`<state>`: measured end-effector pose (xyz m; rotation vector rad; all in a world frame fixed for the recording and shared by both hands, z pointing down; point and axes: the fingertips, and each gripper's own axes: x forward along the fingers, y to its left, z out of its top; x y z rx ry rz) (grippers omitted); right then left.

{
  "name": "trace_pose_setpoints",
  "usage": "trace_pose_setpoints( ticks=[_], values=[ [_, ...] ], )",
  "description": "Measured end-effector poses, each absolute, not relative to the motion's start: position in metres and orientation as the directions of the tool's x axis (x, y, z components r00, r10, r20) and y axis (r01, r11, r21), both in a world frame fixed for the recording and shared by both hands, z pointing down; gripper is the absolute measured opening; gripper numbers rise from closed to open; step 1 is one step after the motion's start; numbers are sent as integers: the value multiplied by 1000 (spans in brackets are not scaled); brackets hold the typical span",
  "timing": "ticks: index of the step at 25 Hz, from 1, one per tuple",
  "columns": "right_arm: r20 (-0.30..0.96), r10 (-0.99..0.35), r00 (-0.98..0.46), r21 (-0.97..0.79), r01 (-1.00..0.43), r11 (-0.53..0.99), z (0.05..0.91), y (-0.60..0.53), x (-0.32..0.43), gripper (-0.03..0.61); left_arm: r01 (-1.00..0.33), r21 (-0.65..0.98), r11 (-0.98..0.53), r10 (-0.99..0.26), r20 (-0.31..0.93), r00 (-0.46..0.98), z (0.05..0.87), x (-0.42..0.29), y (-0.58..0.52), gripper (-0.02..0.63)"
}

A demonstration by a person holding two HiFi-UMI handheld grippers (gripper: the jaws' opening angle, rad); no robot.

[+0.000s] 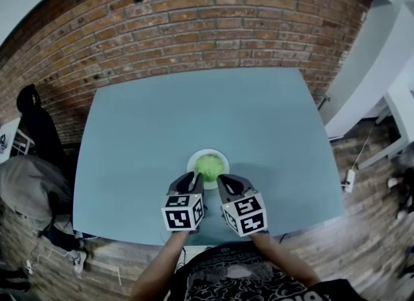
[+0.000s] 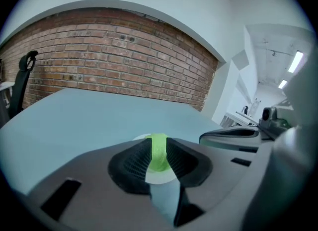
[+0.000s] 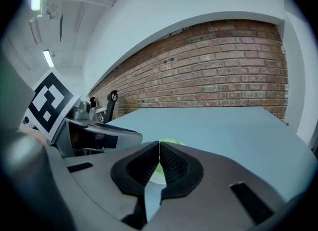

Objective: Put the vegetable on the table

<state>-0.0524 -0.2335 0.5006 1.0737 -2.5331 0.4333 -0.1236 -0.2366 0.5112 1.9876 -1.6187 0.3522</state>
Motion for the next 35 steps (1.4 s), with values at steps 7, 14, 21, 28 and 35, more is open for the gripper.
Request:
trace_pose_setpoints(
  ticks=[7,14,21,28,35],
  values=[
    [416,-630,-655,-120,-727,676,491,-221,-58,9,-966,209,-150,-849,474,234,491,-121,-223,22],
    [394,-639,-661,-115,-725,679,483,-205,-61,9,-957,224,-186,-859,435,269,480,-112,-203,2],
    [367,-656,-659,-111,-732,672,472,-186,-61,9,-942,236,-238,-853,413,319,473,-102,-183,0],
    [364,-669,-648,-107,-742,661,471,-164,-58,9,-934,239,-266,-846,407,345,475,-94,-158,0],
    [360,-686,-633,-106,-758,644,467,-150,-49,9,-929,241,-283,-840,404,361,472,-87,-141,0]
  ],
)
